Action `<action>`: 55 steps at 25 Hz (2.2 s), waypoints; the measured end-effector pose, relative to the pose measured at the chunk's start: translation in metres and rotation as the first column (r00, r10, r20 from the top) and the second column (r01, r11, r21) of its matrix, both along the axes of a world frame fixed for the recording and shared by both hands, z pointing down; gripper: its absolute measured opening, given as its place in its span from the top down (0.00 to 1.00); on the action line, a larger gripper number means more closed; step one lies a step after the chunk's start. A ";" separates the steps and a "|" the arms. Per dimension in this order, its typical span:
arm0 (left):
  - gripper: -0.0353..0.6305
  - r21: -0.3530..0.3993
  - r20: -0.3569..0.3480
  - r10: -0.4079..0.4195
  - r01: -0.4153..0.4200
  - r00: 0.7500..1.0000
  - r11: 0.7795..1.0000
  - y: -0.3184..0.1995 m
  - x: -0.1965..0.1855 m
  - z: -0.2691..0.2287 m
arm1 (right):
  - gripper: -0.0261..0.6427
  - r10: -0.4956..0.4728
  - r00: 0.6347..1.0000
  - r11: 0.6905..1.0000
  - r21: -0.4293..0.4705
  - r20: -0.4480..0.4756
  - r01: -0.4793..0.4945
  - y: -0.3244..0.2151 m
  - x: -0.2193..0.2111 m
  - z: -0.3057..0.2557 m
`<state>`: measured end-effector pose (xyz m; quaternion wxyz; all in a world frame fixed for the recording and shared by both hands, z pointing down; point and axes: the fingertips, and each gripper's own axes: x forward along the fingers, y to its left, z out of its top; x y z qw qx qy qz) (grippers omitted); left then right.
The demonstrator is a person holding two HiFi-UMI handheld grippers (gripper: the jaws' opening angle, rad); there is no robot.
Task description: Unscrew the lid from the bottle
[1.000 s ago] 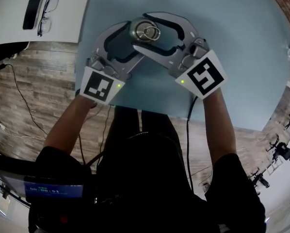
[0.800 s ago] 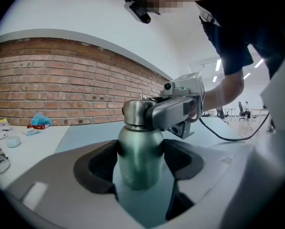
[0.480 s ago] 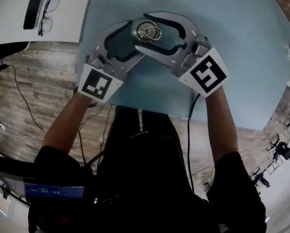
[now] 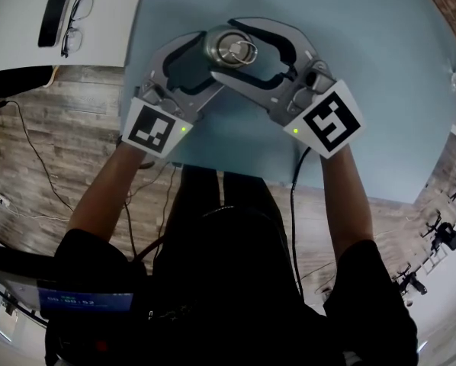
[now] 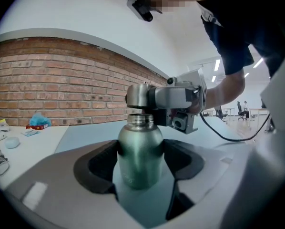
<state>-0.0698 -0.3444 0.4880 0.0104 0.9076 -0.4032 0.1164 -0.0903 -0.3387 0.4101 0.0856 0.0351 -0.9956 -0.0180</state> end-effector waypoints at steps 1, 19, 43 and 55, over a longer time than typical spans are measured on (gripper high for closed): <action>0.49 0.000 0.003 0.000 0.000 1.000 1.000 0.000 0.000 0.000 | 0.56 0.007 1.000 1.000 -0.002 0.010 -0.007 0.000 0.001 -0.003; 0.49 -0.017 -0.030 -0.128 0.127 0.991 0.992 0.022 -0.010 -0.017 | 0.56 0.223 0.974 0.975 0.004 0.048 -0.224 -0.008 0.041 -0.008; 0.91 -0.054 -0.118 -0.219 0.214 0.969 0.975 0.039 0.023 -0.017 | 0.56 0.405 0.902 0.914 0.040 -0.150 -0.404 -0.016 0.092 0.074; 0.94 -0.085 -0.050 -0.202 0.197 0.978 0.977 0.037 0.032 -0.001 | 0.56 0.453 0.839 0.879 -0.008 -0.300 -0.477 -0.026 0.100 0.120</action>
